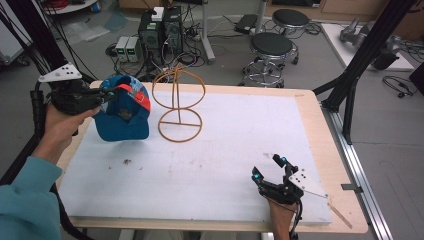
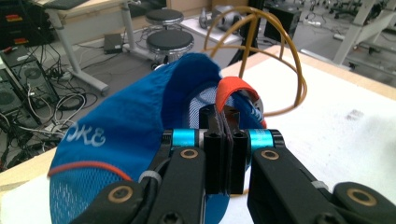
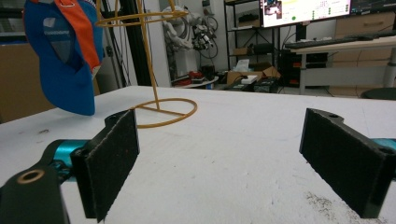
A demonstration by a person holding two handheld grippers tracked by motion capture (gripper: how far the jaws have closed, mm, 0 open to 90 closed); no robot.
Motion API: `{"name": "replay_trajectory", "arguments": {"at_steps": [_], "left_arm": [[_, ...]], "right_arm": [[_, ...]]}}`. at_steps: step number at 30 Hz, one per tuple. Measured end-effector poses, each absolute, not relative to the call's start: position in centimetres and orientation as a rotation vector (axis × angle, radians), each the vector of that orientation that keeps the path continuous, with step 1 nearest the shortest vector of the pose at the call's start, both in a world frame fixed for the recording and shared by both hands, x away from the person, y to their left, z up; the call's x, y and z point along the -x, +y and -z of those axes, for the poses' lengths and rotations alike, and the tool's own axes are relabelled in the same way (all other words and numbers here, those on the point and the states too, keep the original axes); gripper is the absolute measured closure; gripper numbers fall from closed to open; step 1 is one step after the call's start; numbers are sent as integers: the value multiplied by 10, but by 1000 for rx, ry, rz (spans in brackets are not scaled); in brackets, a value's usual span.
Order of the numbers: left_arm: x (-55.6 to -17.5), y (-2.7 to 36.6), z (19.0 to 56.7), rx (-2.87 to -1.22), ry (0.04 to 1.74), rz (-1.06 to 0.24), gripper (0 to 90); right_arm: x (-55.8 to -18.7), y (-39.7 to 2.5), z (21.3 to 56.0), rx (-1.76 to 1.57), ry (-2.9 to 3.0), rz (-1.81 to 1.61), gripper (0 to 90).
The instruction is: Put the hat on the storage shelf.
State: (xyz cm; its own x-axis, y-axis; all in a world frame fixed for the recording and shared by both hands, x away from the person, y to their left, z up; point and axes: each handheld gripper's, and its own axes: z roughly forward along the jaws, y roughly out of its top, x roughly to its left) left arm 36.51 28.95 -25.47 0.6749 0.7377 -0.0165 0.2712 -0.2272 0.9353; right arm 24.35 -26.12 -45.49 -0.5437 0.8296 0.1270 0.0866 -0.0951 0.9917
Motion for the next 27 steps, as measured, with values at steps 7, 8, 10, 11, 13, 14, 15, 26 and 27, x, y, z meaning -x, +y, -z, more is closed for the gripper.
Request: {"name": "replay_trajectory", "arguments": {"at_steps": [7, 8, 10, 11, 13, 14, 15, 26, 27], "left_arm": [[-356, 288, 259, -1813, 787, -520, 886], [-354, 288, 260, -1815, 784, -521, 886], [-352, 288, 261, -1819, 781, -518, 885], [-350, 287, 263, -1821, 781, -513, 885], [-349, 287, 264, -1823, 781, -508, 885], [-347, 286, 265, -1822, 782, -501, 885], [-346, 285, 266, -1823, 782, -495, 886], [-326, 278, 288, -1800, 776, -445, 885], [-325, 277, 290, -1801, 776, -437, 885]], "right_arm": [[-243, -261, 455, -1008, 1615, -1694, 109], [-243, -261, 455, -1007, 1616, -1692, 109], [-243, -261, 455, -1009, 1615, -1691, 109], [-243, -261, 455, -1009, 1614, -1691, 109], [-243, -261, 455, -1009, 1615, -1691, 109], [-243, -261, 455, -1009, 1615, -1691, 109], [-243, -261, 455, -1008, 1615, -1691, 109], [-243, -261, 455, -1010, 1613, -1690, 109], [-243, -261, 455, -1010, 1613, -1690, 109]]}}
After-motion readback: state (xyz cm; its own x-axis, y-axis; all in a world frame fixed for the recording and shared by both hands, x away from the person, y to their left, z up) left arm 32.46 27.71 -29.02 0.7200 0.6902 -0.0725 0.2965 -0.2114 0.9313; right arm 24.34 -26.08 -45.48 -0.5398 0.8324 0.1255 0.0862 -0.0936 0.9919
